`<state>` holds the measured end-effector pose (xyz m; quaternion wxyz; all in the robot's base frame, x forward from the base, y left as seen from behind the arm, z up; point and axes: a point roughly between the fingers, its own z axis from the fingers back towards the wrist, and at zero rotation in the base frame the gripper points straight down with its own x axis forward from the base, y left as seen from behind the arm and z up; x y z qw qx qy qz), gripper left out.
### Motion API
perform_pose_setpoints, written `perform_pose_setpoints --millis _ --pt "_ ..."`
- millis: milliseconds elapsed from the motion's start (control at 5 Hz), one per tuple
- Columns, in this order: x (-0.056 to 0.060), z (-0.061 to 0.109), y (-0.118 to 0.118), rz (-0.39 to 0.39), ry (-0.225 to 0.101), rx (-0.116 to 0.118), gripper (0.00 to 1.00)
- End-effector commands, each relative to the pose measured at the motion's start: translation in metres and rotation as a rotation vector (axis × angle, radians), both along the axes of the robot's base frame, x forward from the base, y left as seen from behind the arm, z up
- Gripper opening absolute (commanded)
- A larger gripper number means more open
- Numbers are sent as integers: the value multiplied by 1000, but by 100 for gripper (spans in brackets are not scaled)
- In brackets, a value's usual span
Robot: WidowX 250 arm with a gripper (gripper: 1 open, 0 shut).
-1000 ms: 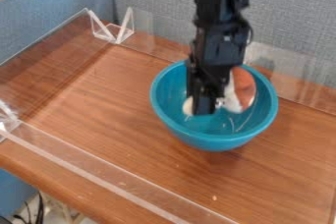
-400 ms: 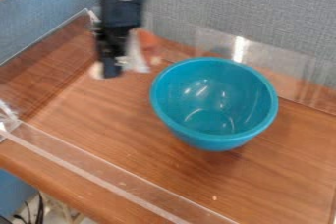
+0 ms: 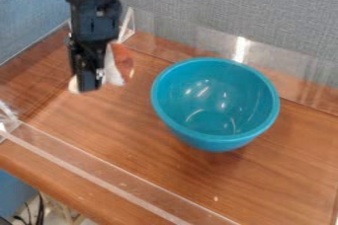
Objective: Remove the mushroom from inside the blue bowl and put it on the table
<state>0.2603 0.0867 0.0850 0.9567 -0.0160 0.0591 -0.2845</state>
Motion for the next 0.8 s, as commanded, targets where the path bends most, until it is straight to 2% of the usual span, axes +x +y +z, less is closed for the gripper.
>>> perform_pose_setpoints --millis 0,400,600 --pt "2 -13 0 1 -1 16 0" --pt "5 -47 -10 21 49 14 0" --pt "10 -52 -5 -29 52 8 100"
